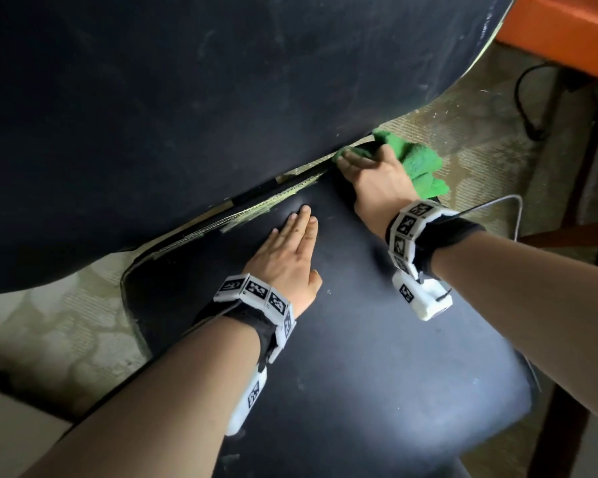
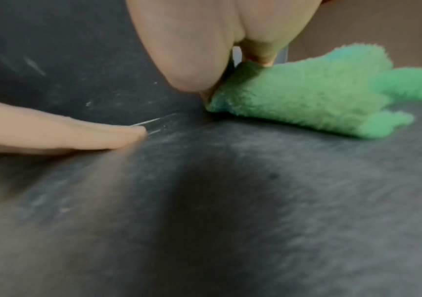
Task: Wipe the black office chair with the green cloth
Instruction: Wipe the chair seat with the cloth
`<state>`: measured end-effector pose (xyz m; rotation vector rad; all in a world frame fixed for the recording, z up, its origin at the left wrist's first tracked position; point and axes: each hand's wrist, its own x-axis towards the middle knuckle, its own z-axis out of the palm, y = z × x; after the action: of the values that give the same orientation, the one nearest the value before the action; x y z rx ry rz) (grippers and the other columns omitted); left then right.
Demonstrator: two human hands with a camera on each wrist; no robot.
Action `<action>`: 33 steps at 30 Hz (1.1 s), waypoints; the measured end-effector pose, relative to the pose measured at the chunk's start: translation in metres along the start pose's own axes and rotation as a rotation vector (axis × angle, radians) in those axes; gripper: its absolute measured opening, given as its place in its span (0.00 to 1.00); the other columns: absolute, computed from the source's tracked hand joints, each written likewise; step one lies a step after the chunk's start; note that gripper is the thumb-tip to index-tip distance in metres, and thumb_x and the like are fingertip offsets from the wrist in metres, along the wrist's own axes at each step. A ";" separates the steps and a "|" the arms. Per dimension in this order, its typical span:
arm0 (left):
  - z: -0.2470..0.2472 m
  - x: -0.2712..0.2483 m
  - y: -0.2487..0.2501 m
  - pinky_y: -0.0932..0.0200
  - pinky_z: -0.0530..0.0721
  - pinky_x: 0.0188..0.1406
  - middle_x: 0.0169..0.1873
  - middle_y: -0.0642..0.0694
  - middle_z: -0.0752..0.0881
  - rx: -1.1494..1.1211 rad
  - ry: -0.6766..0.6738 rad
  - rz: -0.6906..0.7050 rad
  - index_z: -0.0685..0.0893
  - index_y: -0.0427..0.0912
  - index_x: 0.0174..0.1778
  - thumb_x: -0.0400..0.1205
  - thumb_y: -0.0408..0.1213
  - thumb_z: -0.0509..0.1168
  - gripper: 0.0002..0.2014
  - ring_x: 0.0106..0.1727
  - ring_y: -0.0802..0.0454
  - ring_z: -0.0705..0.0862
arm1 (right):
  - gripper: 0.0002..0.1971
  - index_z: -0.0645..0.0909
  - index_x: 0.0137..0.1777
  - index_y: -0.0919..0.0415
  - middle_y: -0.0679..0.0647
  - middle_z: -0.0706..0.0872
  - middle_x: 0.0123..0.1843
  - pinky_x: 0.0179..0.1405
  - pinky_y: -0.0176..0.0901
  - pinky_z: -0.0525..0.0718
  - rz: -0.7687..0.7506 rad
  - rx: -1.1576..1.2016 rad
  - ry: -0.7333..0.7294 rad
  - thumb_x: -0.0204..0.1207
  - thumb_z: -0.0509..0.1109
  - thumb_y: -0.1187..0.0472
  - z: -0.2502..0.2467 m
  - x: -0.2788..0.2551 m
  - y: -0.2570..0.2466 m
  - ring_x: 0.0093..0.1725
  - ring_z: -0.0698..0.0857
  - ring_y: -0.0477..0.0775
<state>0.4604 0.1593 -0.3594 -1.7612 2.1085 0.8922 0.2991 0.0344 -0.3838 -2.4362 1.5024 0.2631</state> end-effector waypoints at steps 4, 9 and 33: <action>0.000 0.001 0.003 0.51 0.44 0.87 0.86 0.46 0.33 -0.005 -0.022 -0.020 0.39 0.41 0.88 0.84 0.41 0.56 0.41 0.88 0.52 0.37 | 0.36 0.69 0.80 0.65 0.60 0.73 0.79 0.69 0.49 0.73 -0.045 -0.002 -0.075 0.75 0.36 0.57 0.010 -0.004 -0.030 0.72 0.73 0.64; -0.004 0.004 0.001 0.51 0.44 0.87 0.86 0.47 0.32 -0.009 -0.056 -0.024 0.37 0.42 0.88 0.84 0.41 0.56 0.41 0.88 0.53 0.36 | 0.24 0.77 0.74 0.59 0.59 0.78 0.76 0.71 0.52 0.71 -0.116 -0.093 -0.065 0.77 0.61 0.61 0.005 0.001 -0.008 0.69 0.75 0.62; 0.009 -0.019 -0.017 0.49 0.41 0.87 0.85 0.57 0.29 0.008 -0.037 -0.014 0.35 0.51 0.88 0.87 0.50 0.53 0.39 0.86 0.58 0.34 | 0.33 0.66 0.83 0.55 0.52 0.69 0.83 0.71 0.48 0.69 -0.070 0.007 0.014 0.74 0.51 0.61 0.015 -0.005 -0.029 0.71 0.74 0.60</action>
<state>0.4791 0.1789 -0.3606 -1.7399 2.0718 0.9040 0.3220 0.0561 -0.3932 -2.4841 1.4175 0.2265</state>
